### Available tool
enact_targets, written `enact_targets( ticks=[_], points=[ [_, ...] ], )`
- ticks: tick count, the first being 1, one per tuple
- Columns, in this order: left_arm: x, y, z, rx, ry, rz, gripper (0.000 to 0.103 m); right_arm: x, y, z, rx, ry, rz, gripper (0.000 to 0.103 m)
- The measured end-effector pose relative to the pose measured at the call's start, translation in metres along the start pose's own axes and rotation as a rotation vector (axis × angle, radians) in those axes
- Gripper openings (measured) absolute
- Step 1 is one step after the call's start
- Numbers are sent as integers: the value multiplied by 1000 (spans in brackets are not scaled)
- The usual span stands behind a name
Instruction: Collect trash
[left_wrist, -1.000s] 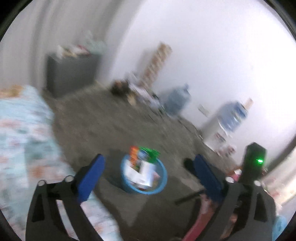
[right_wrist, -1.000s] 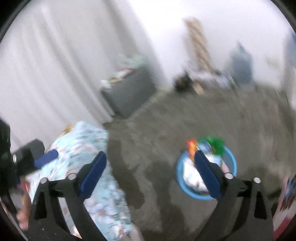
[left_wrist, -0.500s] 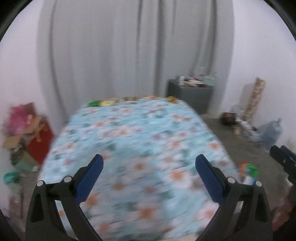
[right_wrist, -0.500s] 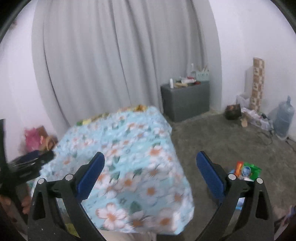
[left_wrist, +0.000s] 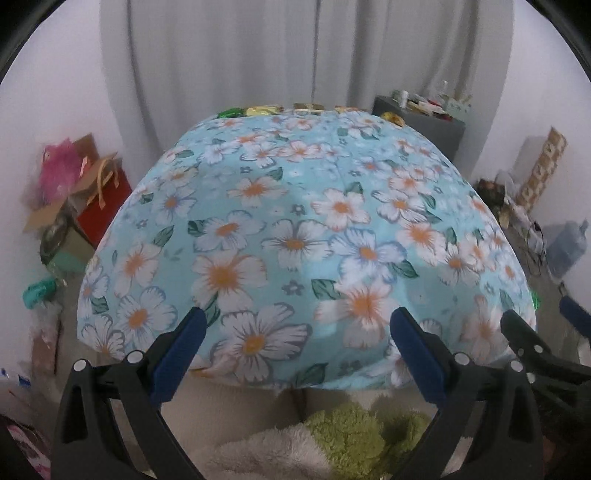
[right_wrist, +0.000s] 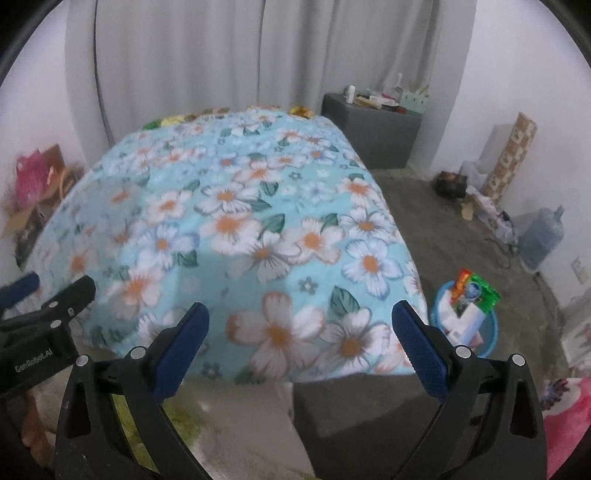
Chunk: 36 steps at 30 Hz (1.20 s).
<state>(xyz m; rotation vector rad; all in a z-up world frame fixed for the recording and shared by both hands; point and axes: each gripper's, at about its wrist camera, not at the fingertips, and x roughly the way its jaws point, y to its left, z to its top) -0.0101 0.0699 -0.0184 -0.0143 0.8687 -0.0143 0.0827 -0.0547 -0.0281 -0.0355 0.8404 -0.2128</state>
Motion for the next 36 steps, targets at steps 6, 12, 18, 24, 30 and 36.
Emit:
enact_targets(
  ticks=[6,12,18,24,30,36],
  points=[
    [-2,-11,1,33,-10,-14,97,0,-12,-7,47,0,-48,95],
    [-2,-21,1,64,-8,-20,97,2,-28,-17,86,18,-66,95],
    [-5,-26,1,79,-13,-18,97,2,-37,-23,117,21,-70,95],
    [-5,-28,1,81,-10,-23,97,0,-43,-25,135,15,-75,95],
    [-9,-35,0,102,-17,-44,97,0,-47,-28,155,12,-74,95],
    [-11,-40,-1,124,-24,-59,97,-1,-50,-28,164,13,-78,95]
  ],
)
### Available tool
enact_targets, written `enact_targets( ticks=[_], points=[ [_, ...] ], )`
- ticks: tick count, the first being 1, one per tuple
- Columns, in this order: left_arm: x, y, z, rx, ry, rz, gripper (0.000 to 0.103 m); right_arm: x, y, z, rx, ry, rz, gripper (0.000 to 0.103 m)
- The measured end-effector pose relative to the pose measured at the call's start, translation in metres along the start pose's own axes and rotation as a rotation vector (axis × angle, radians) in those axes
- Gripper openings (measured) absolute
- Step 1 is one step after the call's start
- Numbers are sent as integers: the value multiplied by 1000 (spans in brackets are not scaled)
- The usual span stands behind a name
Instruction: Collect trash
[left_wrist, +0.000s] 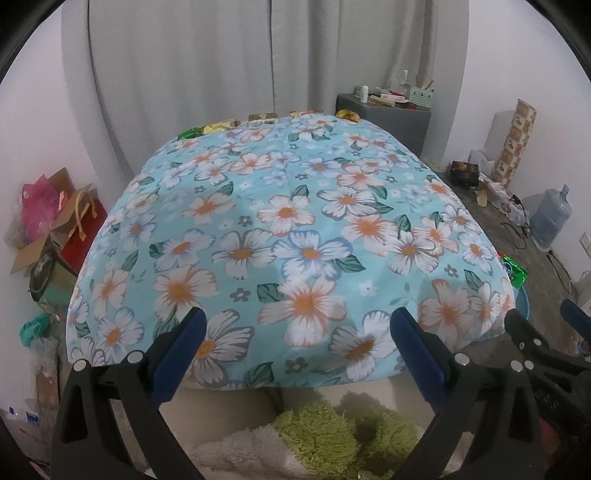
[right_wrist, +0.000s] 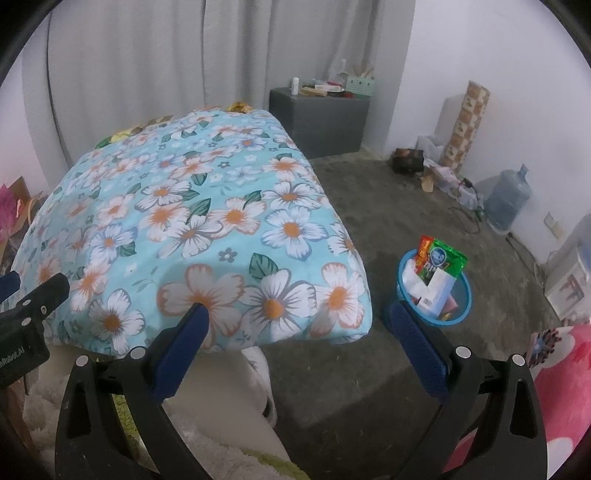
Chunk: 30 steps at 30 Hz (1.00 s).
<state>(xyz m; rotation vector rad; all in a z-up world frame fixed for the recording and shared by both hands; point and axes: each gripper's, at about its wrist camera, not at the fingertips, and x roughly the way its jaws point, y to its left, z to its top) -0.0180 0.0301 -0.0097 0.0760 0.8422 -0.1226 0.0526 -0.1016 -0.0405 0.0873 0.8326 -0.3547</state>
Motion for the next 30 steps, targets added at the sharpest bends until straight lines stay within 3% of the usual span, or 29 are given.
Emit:
enact_targets(
  ticks=[30],
  points=[
    [2,-6,-2,28,13,-36,97,0,-4,0,10,5,-1,95]
  ],
)
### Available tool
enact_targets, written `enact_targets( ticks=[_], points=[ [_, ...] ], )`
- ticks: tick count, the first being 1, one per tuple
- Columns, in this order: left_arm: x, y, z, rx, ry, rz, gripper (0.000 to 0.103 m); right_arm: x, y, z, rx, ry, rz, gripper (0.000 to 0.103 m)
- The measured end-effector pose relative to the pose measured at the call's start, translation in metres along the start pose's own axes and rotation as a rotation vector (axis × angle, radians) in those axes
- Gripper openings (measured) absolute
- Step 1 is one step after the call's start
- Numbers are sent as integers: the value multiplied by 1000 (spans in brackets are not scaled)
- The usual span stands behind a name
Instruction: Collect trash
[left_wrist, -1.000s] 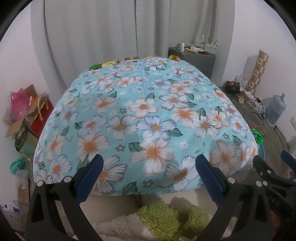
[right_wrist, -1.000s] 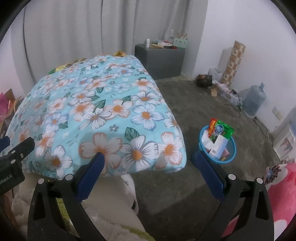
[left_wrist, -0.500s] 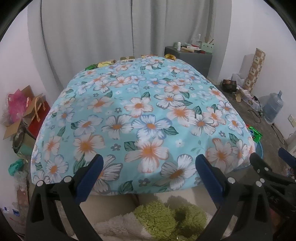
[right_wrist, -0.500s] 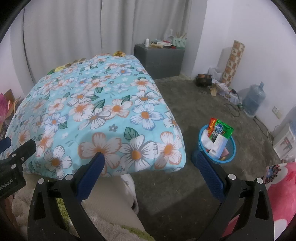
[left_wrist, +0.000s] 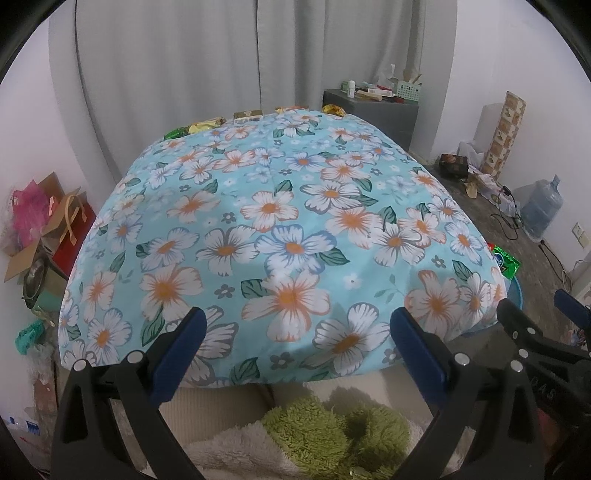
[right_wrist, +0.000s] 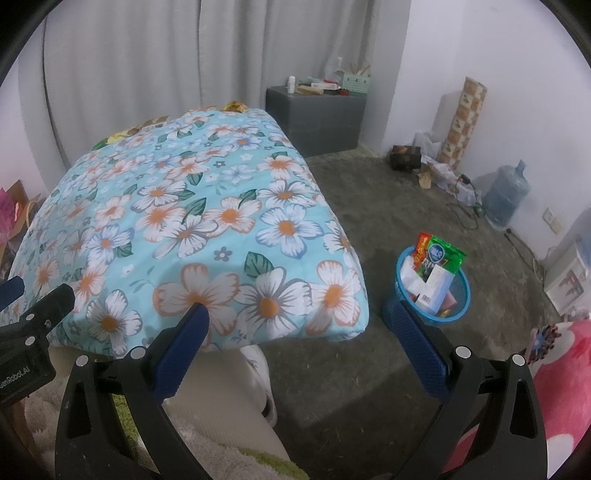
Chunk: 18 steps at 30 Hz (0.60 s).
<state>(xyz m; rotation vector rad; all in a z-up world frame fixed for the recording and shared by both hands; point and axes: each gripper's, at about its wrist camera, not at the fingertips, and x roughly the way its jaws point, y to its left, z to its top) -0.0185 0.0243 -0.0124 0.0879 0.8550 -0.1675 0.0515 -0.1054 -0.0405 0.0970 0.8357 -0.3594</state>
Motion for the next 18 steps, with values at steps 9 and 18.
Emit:
enact_targets(
  ticks=[9,18],
  points=[
    [-1,1,1,-3,0,3,98,0,1,2,-1,1,3,95],
    [-1,2,2,-6,0,6,97,0,2,1,0,2,3,95]
  ],
)
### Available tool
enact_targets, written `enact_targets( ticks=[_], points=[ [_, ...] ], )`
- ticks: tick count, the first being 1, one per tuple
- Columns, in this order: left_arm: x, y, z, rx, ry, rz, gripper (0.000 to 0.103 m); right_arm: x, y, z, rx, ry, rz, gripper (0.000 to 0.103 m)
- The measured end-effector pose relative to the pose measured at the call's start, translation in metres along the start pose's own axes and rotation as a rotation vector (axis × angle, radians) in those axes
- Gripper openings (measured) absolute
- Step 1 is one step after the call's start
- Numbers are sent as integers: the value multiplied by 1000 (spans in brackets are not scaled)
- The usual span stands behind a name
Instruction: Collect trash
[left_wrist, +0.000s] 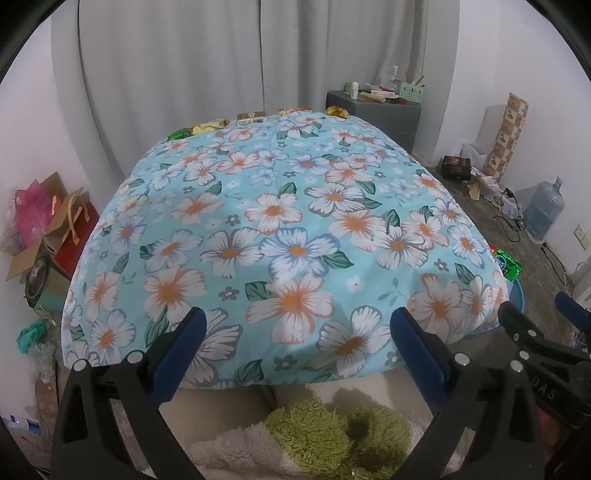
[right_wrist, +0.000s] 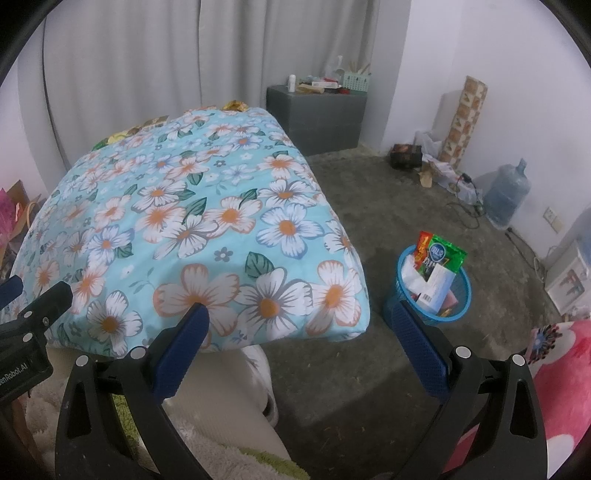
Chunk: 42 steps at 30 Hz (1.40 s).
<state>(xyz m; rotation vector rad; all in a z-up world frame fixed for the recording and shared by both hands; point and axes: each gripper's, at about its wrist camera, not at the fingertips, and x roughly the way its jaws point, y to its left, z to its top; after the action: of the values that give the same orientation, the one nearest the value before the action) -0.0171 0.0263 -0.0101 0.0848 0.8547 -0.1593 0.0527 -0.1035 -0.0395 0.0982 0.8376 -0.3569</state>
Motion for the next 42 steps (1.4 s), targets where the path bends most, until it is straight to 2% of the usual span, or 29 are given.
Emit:
enact_targets(
  ticks=[42],
  points=[
    [0,0,-3,-5,4,14,97,0,1,-5,6,17,18,95]
  ],
)
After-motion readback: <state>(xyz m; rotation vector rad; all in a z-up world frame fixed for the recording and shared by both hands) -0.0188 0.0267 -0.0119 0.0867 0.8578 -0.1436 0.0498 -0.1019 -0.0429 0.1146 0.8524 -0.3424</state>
